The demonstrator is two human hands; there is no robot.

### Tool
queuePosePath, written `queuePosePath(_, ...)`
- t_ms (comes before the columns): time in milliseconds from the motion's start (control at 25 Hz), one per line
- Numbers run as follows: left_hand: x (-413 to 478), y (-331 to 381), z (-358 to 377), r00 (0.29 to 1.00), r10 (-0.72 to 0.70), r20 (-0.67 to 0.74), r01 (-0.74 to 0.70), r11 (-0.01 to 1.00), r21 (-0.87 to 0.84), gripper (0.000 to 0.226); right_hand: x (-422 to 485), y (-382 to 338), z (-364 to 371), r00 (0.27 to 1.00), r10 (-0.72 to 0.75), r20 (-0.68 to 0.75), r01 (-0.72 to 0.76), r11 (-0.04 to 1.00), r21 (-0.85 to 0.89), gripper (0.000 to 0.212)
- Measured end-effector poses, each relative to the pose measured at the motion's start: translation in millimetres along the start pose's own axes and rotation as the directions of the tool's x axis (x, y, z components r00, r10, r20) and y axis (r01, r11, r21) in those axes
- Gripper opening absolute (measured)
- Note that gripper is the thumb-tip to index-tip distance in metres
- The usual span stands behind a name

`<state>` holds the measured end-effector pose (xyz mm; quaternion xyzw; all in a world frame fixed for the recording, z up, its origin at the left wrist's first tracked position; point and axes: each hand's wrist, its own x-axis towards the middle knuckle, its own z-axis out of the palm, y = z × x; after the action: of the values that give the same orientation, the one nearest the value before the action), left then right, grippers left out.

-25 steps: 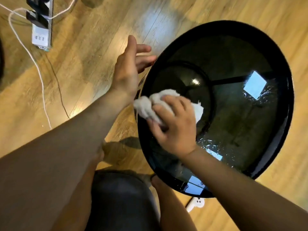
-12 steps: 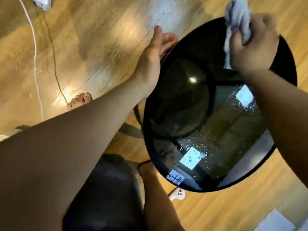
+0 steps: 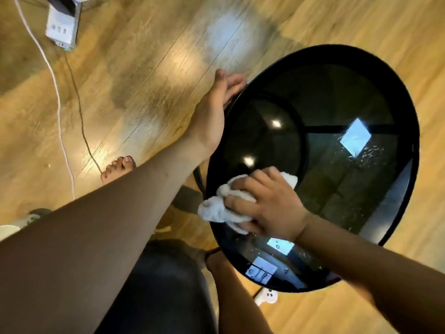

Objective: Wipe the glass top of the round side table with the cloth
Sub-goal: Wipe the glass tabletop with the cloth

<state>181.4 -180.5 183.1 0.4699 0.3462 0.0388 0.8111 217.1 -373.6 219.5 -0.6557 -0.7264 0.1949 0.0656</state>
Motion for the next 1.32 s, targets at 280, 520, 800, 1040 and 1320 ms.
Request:
queuePosePath(280, 8, -35, 8, 0.977, 0.191, -0.093, -0.189, 0.982, 0.026, 0.052, 24, 194, -59, 0.43, 0.749, -0.504, -0.866, 0.5, 0.004, 0.044)
queuePosePath(520, 13, -41, -6, 0.934, 0.356, -0.015, -0.289, 0.782, 0.552, 0.095, 56, 128, -22, 0.242, 0.713, -0.657, -0.857, 0.475, 0.2, 0.041)
queuePosePath(800, -46, -42, -9, 0.972, 0.14, -0.191, -0.098, 0.972, 0.216, 0.072, 34, -91, 56, 0.467, 0.713, -0.524, -0.762, 0.625, 0.172, 0.038)
queuePosePath(1040, -106, -62, -29, 0.933, 0.304, -0.191, -0.135, 0.789, 0.599, 0.061, -22, -169, 106, 0.638, 0.573, -0.514, -0.61, 0.784, 0.116, 0.029)
queuePosePath(1320, -113, -68, -28, 0.894, 0.418, -0.163, -0.171, 0.653, 0.738, 0.053, -8, -69, 67, 0.605, 0.533, -0.591, -0.641, 0.767, 0.035, 0.029)
